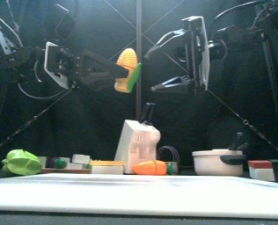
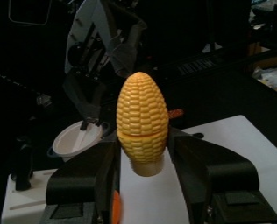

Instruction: Remove corn husk

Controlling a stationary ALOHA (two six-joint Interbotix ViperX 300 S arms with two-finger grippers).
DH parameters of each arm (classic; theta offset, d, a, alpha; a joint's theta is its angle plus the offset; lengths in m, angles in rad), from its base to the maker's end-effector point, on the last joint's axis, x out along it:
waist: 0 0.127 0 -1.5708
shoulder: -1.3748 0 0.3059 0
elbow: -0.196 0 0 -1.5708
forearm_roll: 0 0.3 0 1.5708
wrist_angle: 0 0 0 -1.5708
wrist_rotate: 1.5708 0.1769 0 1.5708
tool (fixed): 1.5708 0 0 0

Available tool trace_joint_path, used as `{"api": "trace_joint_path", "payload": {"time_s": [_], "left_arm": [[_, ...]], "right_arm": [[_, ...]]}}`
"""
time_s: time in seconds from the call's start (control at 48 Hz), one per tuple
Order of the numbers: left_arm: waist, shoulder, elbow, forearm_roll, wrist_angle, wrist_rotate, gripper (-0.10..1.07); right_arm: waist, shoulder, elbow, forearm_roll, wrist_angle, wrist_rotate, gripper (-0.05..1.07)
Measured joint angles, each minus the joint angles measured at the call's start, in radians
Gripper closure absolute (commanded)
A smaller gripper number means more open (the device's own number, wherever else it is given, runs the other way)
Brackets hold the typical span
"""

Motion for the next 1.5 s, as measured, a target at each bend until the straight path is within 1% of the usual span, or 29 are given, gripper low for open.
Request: {"api": "trace_joint_path", "payload": {"time_s": [0.208, 0.479, 0.771, 1.208, 1.5], "left_arm": [[0.005, 0.0, -0.002, 0.0, 0.0, 0.002, 0.44], [0.008, 0.0, -0.012, 0.0, 0.0, 0.043, 0.44], [0.008, 0.0, -0.023, 0.0, -0.002, 0.071, 0.44], [0.014, 0.0, -0.023, -0.017, -0.002, 0.078, 0.44], [0.018, 0.0, -0.021, -0.028, -0.002, 0.081, 0.44]], "right_arm": [[0.002, 0.009, -0.008, 0.015, -0.002, 0.002, 0.01], [0.005, 0.037, -0.017, 0.023, -0.002, 0.003, 0.01], [0.008, 0.041, -0.023, 0.023, -0.003, 0.003, 0.01], [0.023, 0.046, -0.023, 0.02, 0.0, 0.003, 0.01], [0.029, 0.049, -0.025, 0.021, 0.025, 0.003, 0.02]]}}
